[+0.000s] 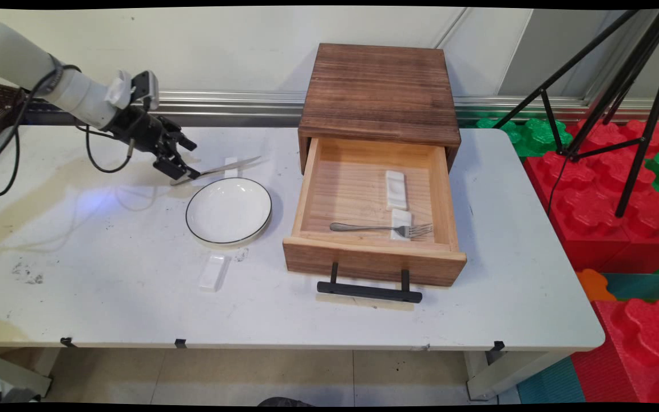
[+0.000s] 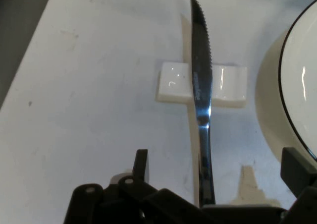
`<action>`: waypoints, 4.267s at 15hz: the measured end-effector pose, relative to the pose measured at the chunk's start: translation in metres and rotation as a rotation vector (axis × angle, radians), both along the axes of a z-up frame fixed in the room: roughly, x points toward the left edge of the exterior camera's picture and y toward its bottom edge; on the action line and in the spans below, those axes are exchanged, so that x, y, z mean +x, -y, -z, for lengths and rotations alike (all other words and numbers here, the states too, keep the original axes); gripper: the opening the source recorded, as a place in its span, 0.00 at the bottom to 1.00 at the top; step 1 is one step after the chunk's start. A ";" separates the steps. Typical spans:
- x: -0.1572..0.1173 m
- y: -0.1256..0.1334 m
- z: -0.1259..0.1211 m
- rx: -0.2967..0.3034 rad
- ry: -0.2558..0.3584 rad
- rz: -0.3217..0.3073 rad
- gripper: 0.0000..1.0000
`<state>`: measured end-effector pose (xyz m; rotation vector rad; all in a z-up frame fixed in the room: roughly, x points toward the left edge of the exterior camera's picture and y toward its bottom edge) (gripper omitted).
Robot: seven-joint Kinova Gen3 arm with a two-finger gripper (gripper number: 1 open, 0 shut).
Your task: Pick up the knife from the left of the white plate, then place the picked object into the drawer
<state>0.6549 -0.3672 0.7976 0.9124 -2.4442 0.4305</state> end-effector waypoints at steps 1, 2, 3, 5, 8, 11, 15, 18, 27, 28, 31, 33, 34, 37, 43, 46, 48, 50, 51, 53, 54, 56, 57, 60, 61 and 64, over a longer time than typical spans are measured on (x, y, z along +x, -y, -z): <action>-0.001 0.003 0.004 0.005 -0.003 0.000 1.00; -0.002 0.007 0.008 0.011 -0.006 -0.001 1.00; -0.004 0.009 0.012 0.014 -0.009 -0.002 1.00; -0.005 0.014 0.017 0.019 -0.012 -0.003 1.00; -0.008 0.021 0.024 0.027 -0.016 -0.003 1.00; -0.010 0.027 0.030 0.035 -0.020 -0.005 1.00; -0.011 0.030 0.034 0.043 -0.023 -0.007 1.00; -0.011 0.031 0.036 0.048 -0.023 -0.008 1.00; -0.012 0.031 0.037 0.053 -0.025 -0.017 0.00; -0.012 0.031 0.037 0.052 -0.026 -0.020 0.00; -0.010 0.031 0.036 0.052 -0.027 -0.029 0.00; -0.009 0.030 0.035 0.053 -0.027 -0.034 0.00; -0.008 0.030 0.035 0.054 -0.026 -0.035 0.00; -0.006 0.028 0.034 0.056 -0.027 -0.039 0.00; -0.007 0.022 0.024 0.046 -0.028 -0.024 0.00; -0.007 0.014 0.009 0.029 -0.027 -0.013 0.00; -0.008 0.009 -0.003 0.015 -0.029 -0.006 0.00; -0.010 0.006 -0.014 0.001 -0.033 0.002 0.00; -0.011 0.004 -0.020 -0.007 -0.035 0.007 0.00; -0.016 0.002 -0.033 -0.025 -0.042 0.017 0.00; -0.020 0.000 -0.042 -0.037 -0.050 0.026 0.00; -0.028 -0.003 -0.057 -0.058 -0.067 0.041 0.00; -0.032 -0.004 -0.064 -0.066 -0.074 0.049 0.00; -0.053 -0.006 -0.088 -0.104 -0.106 0.080 0.00; -0.062 -0.005 -0.095 -0.115 -0.117 0.090 0.00; -0.080 -0.004 -0.110 -0.137 -0.139 0.111 0.00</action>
